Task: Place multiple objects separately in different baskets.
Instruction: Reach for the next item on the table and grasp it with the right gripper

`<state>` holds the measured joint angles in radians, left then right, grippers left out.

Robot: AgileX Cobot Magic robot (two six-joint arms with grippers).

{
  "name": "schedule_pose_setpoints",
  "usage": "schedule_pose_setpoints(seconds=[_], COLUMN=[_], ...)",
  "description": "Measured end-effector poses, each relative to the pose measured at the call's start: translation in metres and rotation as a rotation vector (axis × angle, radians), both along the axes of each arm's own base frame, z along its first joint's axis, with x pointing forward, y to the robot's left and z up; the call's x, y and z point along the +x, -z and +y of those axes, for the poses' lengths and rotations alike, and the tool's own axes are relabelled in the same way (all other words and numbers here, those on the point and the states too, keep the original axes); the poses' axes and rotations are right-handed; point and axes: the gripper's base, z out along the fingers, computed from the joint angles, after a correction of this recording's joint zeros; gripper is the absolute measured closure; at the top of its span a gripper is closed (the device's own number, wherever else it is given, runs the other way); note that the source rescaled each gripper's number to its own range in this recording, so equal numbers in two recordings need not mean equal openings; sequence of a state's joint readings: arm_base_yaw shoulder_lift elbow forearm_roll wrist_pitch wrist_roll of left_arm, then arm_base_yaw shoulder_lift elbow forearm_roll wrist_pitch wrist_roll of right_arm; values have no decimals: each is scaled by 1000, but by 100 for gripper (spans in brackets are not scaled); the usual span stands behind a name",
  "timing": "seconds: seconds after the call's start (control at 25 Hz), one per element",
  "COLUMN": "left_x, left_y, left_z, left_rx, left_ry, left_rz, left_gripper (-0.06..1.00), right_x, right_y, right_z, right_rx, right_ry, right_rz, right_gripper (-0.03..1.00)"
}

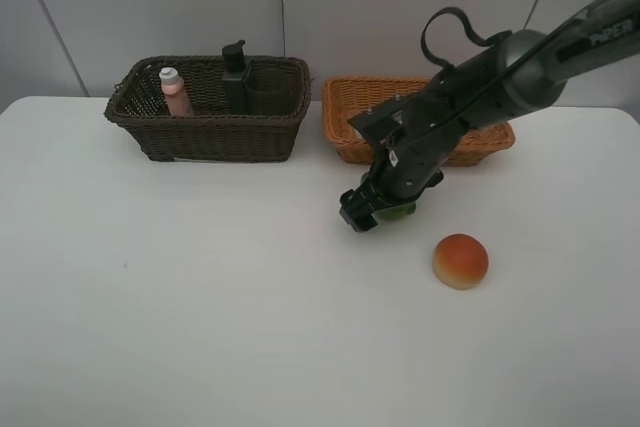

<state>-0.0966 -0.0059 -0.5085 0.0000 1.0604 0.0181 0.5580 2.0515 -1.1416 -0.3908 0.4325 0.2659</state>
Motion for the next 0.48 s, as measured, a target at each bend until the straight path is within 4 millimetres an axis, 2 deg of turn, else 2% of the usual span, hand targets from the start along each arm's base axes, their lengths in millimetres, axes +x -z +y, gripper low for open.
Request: schedule_pose_setpoints(seconds=[0.04, 0.08, 0.12, 0.16, 0.2, 0.48], left_x=[0, 0, 0, 0, 0, 0], left_y=[0, 0, 0, 0, 0, 0], left_z=[0, 0, 0, 0, 0, 0], left_rx=[0, 0, 0, 0, 0, 0], left_ry=[0, 0, 0, 0, 0, 0], left_rz=[0, 0, 0, 0, 0, 0], left_gripper=[-6, -6, -6, -6, -6, -6], right_x=[0, 1, 1, 2, 2, 2], right_y=[0, 1, 2, 1, 2, 2], right_z=[0, 1, 1, 1, 1, 1], right_rx=[3, 4, 4, 5, 4, 0], right_ry=[-1, -2, -3, -4, -2, -2], right_rz=[-2, -2, -3, -6, -4, -1], right_gripper=[20, 37, 56, 85, 92, 93])
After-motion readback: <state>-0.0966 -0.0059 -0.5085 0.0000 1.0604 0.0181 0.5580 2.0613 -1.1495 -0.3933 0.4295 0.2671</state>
